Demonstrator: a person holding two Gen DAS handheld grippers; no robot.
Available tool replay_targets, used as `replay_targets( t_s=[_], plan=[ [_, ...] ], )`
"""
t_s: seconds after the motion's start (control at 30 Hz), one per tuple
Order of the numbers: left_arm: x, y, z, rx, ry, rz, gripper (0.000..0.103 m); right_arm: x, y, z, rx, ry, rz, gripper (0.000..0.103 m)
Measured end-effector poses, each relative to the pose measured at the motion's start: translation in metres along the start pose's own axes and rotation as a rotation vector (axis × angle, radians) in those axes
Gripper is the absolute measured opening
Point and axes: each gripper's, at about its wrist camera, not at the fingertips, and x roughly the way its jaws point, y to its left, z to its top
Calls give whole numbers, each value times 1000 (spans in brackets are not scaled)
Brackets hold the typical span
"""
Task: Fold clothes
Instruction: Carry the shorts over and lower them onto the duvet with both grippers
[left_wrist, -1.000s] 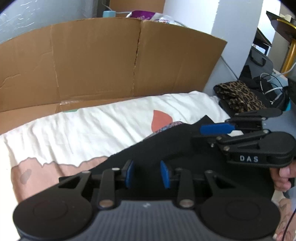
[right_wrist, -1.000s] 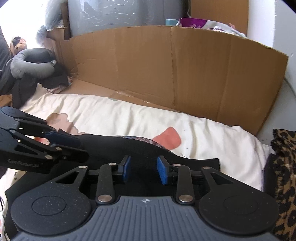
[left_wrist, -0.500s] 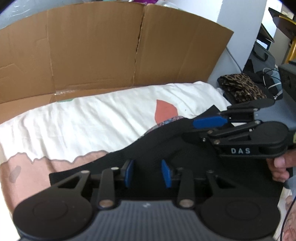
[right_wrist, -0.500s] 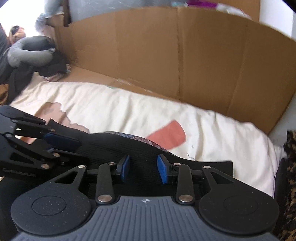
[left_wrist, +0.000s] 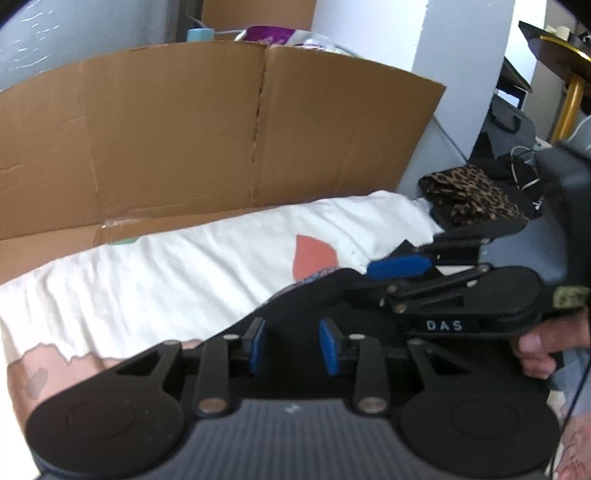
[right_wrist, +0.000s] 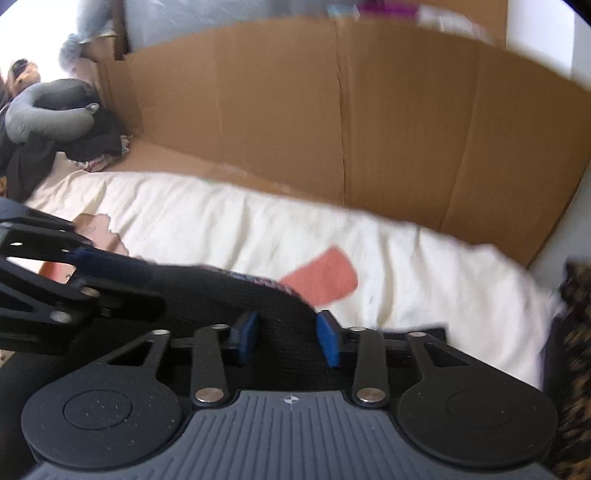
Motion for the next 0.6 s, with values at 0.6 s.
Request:
replay_targets(
  t_s=[0.6],
  plan=[
    [38,-2,-10,24,45,47,15,18,-1,-21,54,82,49,4]
  ],
)
